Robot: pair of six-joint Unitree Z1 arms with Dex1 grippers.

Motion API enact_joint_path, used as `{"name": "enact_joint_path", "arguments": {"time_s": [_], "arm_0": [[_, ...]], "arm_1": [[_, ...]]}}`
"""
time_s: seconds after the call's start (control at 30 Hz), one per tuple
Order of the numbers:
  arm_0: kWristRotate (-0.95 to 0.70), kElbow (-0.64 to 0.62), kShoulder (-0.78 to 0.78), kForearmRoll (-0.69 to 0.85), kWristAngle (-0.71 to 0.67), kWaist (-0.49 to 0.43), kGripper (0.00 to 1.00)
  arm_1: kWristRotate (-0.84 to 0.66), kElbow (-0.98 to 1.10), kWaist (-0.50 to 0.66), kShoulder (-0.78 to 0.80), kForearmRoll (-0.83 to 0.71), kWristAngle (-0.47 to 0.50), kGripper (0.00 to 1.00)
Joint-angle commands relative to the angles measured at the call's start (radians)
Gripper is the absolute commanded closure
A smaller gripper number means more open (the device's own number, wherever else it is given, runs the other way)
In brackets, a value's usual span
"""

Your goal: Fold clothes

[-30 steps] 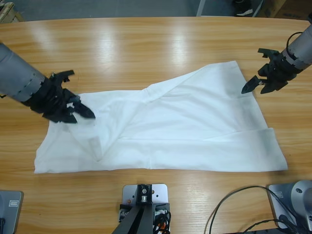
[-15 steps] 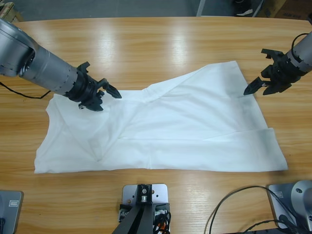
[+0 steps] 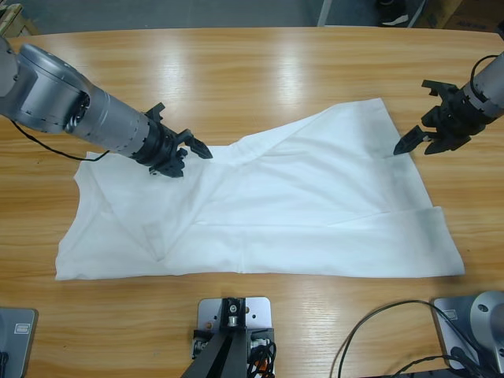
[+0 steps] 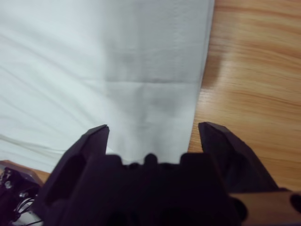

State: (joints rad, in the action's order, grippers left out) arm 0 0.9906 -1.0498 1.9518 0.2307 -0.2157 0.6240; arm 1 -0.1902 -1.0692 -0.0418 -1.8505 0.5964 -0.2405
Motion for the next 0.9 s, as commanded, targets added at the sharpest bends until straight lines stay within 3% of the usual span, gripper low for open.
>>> {"name": "enact_joint_path", "arguments": {"time_s": [0.03,0.53,0.73,0.8,0.9], "arm_0": [[-0.018,0.029,0.040,-0.030,0.003,0.017,1.000],[-0.035,0.041,-0.005,0.006,0.036,0.017,1.000],[-0.243,0.018,-0.106,0.251,0.001,0.017,1.000],[-0.292,0.043,-0.168,0.329,0.009,0.017,0.767],[-0.286,0.086,-0.197,0.333,0.009,0.017,0.689]], "arm_1": [[0.012,0.026,-0.009,0.020,-0.010,0.004,0.218],[0.012,0.028,-0.009,0.015,-0.012,0.004,0.216],[0.012,0.036,-0.009,0.021,-0.012,0.004,0.202],[0.012,0.050,-0.009,0.022,-0.026,0.004,0.202],[0.012,0.063,-0.009,0.019,-0.037,0.003,0.202]]}}
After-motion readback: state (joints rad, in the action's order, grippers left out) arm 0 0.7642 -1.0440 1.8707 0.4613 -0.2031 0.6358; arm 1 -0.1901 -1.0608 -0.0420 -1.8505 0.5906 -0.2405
